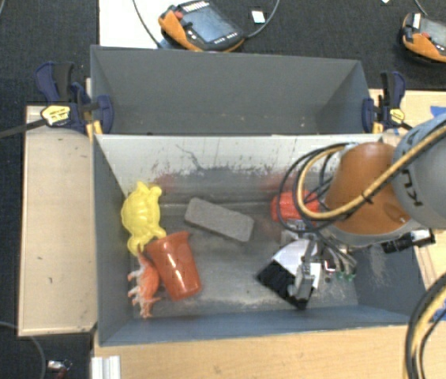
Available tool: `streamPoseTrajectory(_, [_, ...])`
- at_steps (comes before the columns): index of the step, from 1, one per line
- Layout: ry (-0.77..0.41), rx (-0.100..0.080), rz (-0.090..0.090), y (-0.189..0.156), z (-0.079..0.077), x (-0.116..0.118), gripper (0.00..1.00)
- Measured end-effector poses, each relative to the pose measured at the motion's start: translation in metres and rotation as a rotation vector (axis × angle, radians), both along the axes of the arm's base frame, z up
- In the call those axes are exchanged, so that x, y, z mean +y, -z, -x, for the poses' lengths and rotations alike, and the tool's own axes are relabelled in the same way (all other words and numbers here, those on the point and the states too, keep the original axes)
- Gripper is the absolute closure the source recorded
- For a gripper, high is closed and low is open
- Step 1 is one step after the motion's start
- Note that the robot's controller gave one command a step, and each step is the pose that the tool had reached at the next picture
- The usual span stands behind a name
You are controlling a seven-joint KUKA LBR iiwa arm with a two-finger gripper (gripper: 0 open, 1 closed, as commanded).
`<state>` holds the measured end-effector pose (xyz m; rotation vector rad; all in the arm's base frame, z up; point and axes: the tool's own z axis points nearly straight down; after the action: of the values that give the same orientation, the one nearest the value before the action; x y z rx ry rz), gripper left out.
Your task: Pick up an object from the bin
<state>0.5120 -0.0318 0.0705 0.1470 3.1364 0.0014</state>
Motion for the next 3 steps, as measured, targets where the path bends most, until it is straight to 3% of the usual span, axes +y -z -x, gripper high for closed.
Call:
streamPoseTrajectory(1, [0.189, -0.01, -0.001, -0.071, -0.001, 0.003, 0.0])
streamPoseTrajectory(2, [0.2, 0.0, -0.001, -0.03, 0.035, -0.03, 0.0])
streamPoseTrajectory(3, [0.29, -0.015, -0.003, -0.001, 0.025, -0.018, 0.0])
